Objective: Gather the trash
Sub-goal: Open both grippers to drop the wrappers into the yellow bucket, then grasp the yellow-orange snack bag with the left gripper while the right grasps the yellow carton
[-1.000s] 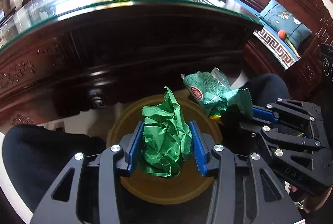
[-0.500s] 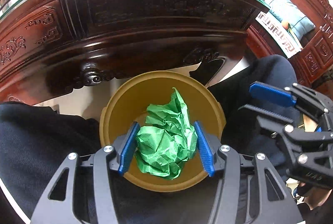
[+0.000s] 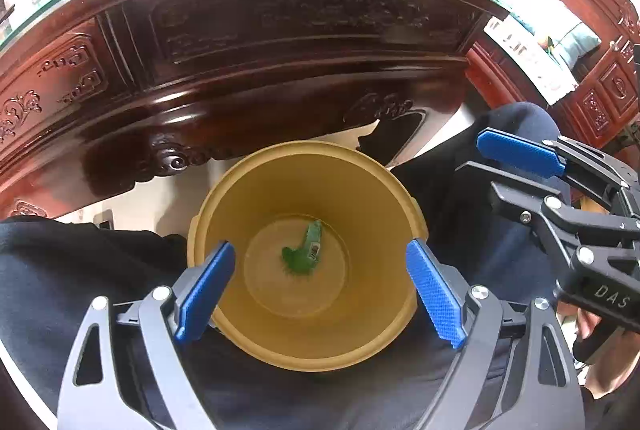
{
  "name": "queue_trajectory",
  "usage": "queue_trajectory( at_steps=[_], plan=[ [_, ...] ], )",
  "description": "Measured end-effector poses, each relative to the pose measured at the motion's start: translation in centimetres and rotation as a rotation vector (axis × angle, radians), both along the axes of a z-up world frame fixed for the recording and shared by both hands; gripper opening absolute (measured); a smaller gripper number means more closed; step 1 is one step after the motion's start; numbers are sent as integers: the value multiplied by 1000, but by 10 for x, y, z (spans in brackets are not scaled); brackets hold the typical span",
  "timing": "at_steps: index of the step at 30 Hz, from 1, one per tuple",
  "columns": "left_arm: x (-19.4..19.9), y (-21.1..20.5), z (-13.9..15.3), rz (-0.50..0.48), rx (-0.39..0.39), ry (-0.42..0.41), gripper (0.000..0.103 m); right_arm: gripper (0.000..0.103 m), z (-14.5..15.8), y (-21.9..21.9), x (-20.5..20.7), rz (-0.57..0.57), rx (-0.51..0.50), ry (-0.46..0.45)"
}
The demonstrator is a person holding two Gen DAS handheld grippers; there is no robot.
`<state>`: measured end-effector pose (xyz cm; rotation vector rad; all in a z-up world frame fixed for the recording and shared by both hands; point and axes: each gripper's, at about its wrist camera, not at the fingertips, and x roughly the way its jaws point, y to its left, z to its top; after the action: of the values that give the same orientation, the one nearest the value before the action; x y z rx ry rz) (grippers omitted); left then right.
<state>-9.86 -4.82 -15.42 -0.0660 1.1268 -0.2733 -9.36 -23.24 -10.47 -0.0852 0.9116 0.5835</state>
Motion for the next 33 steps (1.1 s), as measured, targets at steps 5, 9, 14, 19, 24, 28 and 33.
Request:
queue_trajectory(
  at_steps=[5, 9, 14, 19, 24, 28, 33],
  plan=[
    [6, 13, 22, 57, 19, -101, 89, 43, 16, -2, 10, -15, 45, -63],
    [21, 31, 55, 151, 52, -241, 92, 45, 36, 2, 28, -38, 61, -135],
    [56, 45, 92, 233, 103, -368, 99, 52, 68, 13, 59, -62, 91, -229],
    [100, 59, 117, 304, 133, -455, 99, 66, 92, 27, 96, -116, 104, -311],
    [144, 81, 124, 373, 103, -452, 99, 72, 96, 46, 143, -155, 114, -306],
    [157, 98, 121, 393, 53, -435, 99, 72, 91, 63, 175, -165, 113, -278],
    [170, 113, 113, 388, 46, -412, 99, 72, 78, 83, 197, -162, 76, -229]
  ],
)
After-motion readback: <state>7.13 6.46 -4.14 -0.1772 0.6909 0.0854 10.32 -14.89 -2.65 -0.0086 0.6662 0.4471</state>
